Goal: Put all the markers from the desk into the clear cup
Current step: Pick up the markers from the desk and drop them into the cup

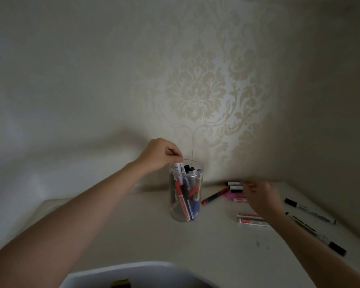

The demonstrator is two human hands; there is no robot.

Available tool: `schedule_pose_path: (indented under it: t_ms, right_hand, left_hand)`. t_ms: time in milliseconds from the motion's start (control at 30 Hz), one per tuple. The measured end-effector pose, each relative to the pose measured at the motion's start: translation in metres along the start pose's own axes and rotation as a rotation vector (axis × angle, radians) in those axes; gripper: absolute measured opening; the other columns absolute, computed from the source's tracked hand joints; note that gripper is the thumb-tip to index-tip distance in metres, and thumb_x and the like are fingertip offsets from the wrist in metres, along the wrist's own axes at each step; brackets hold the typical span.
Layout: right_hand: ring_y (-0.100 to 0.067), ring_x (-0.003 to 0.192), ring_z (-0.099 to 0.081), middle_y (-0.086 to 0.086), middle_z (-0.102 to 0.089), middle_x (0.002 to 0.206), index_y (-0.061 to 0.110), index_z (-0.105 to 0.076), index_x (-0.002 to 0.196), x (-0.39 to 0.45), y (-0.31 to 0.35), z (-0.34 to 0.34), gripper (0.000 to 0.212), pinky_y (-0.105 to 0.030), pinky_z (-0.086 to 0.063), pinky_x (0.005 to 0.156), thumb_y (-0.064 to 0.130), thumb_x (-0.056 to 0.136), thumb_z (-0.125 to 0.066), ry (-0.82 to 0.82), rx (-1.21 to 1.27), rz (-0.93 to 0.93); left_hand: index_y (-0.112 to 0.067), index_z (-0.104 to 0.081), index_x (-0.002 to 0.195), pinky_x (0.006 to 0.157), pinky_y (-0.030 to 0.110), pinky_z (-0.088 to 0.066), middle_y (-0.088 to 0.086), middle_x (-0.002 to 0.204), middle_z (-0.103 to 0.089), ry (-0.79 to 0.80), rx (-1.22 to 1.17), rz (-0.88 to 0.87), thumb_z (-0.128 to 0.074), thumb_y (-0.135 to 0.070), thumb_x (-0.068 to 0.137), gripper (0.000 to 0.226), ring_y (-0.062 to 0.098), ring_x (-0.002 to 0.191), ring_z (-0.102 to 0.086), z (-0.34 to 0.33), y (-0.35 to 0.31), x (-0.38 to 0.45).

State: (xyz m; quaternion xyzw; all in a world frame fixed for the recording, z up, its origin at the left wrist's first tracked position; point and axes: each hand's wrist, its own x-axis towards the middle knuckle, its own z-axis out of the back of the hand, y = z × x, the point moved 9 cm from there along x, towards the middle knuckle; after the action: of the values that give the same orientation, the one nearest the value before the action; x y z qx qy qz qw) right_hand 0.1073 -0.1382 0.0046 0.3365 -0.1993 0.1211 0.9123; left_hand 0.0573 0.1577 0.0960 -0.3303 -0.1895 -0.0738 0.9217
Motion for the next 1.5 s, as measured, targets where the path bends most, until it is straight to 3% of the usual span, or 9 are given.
schedule_pose_path:
  t_ms: [100,200,300,467,600,1100,1233,1367,1500]
  right_hand:
    - [-0.032,0.105,-0.06,-0.012,-0.062,0.116,0.017,-0.063,0.115,-0.016,-0.052,-0.007,0.03,-0.039,-0.049,0.088,0.023,0.086,-0.058,0.176,-0.209,-0.1]
    - [-0.024,0.127,-0.047,-0.002,-0.046,0.142,0.026,-0.041,0.138,-0.039,-0.094,-0.013,0.054,-0.042,-0.04,0.105,0.04,0.088,-0.057,0.401,-0.355,-0.156]
    - [-0.02,0.128,-0.046,-0.002,-0.048,0.142,0.025,-0.037,0.141,-0.054,-0.115,-0.015,0.062,-0.038,-0.038,0.108,0.045,0.086,-0.059,0.522,-0.382,-0.107]
    - [-0.02,0.117,-0.052,-0.005,-0.057,0.125,0.025,-0.052,0.13,-0.064,-0.113,-0.003,0.041,-0.029,-0.038,0.101,0.032,0.09,-0.058,0.445,-0.293,-0.046]
    - [-0.015,0.098,-0.057,-0.001,-0.06,0.109,0.031,-0.059,0.117,-0.076,-0.12,0.005,0.035,-0.022,-0.043,0.084,0.039,0.084,-0.064,0.424,-0.223,-0.07]
    - [-0.012,0.083,-0.059,0.005,-0.064,0.092,0.023,-0.068,0.101,-0.081,-0.123,0.01,0.02,-0.021,-0.047,0.073,0.037,0.088,-0.06,0.31,-0.076,-0.177]
    - [-0.007,0.077,-0.057,0.007,-0.063,0.086,0.02,-0.066,0.099,-0.081,-0.121,0.01,0.014,-0.008,-0.04,0.062,0.028,0.088,-0.063,0.28,-0.025,-0.177]
    - [-0.013,0.082,-0.065,0.001,-0.07,0.097,0.018,-0.065,0.106,-0.076,-0.131,0.017,0.016,-0.026,-0.053,0.077,0.016,0.091,-0.058,0.227,0.023,-0.25]
    - [-0.021,0.072,-0.07,0.0,-0.072,0.08,0.01,-0.067,0.101,-0.055,-0.124,0.046,0.015,-0.04,-0.058,0.076,0.013,0.086,-0.065,0.031,0.3,-0.366]
  left_hand:
    - [-0.012,-0.081,0.09,0.071,0.023,-0.051,0.004,0.087,-0.078,0.121,0.158,0.034,-0.079,-0.033,0.081,0.023,0.013,0.076,-0.069,-0.025,0.002,-0.003]
    - [-0.013,-0.076,0.101,0.069,0.022,-0.044,-0.005,0.091,-0.067,-0.019,0.127,0.007,-0.066,-0.039,0.091,0.03,0.008,0.075,-0.059,-0.023,-0.026,-0.001]
    - [-0.019,-0.073,0.104,0.074,0.017,-0.048,-0.008,0.096,-0.069,-0.042,-0.017,-0.087,-0.069,-0.036,0.089,0.024,0.004,0.081,-0.063,-0.039,-0.076,-0.002]
    - [-0.017,-0.071,0.112,0.082,0.024,-0.053,0.002,0.109,-0.073,0.37,0.02,-0.049,-0.076,-0.029,0.086,0.03,0.016,0.094,-0.069,-0.167,-0.093,-0.02]
    - [-0.015,-0.066,0.124,0.082,0.028,-0.049,0.009,0.12,-0.068,0.515,0.149,0.012,-0.076,-0.026,0.086,0.041,0.025,0.105,-0.066,-0.254,-0.061,-0.046]
    - [-0.022,-0.063,0.117,0.089,0.023,-0.044,0.003,0.116,-0.05,0.346,0.14,-0.027,-0.071,-0.026,0.088,0.03,0.017,0.099,-0.054,-0.283,-0.043,-0.041]
    - [-0.019,-0.067,0.109,0.085,0.021,-0.044,0.002,0.114,-0.062,0.377,0.104,-0.046,-0.072,-0.025,0.088,0.023,0.018,0.105,-0.058,-0.283,-0.041,-0.046]
    - [-0.017,-0.073,0.101,0.078,0.018,-0.048,0.001,0.101,-0.073,0.312,-0.03,-0.023,-0.075,-0.02,0.086,0.015,0.01,0.088,-0.065,-0.25,-0.05,-0.043]
    - [-0.012,-0.076,0.104,0.069,0.003,-0.043,0.002,0.093,-0.074,0.082,-0.191,-0.018,-0.075,-0.014,0.085,0.019,0.001,0.074,-0.062,-0.161,-0.077,-0.017]
